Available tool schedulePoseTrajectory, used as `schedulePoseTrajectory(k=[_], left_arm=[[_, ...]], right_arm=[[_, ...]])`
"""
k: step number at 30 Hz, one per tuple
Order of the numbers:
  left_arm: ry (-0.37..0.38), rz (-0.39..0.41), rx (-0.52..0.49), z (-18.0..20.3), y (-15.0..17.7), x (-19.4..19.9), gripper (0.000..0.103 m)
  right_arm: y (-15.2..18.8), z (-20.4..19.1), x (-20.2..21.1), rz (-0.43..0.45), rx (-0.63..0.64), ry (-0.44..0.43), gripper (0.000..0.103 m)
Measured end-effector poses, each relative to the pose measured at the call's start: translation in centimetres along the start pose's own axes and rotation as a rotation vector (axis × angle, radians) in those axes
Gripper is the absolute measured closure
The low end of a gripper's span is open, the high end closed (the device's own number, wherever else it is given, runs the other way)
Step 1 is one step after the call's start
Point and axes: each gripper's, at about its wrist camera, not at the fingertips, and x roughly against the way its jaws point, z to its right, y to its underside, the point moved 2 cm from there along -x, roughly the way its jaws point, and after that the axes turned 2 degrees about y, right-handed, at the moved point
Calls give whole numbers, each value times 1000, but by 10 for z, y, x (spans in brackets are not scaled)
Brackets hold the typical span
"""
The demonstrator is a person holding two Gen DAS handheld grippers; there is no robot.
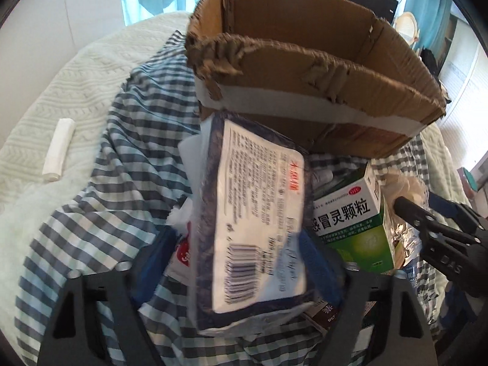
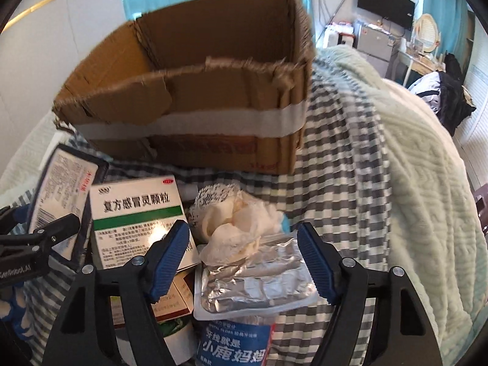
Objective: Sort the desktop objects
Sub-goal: 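Grasp the white-navy packet with the left tool while the right grasps the lace bundle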
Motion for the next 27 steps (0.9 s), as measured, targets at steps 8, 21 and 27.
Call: schedulePoseTrajectory(k=[8,21,27], left_arm=[[25,63,-65,11,1,5,76],[84,174,-90,8,-1,44,86],[89,268,-94,4,-11,75,86]], right_arm=[[5,-7,-17,-41,36,-34,89],[13,-7,30,68,11,-11,95],[8,-7,67,151,25,-8,95]])
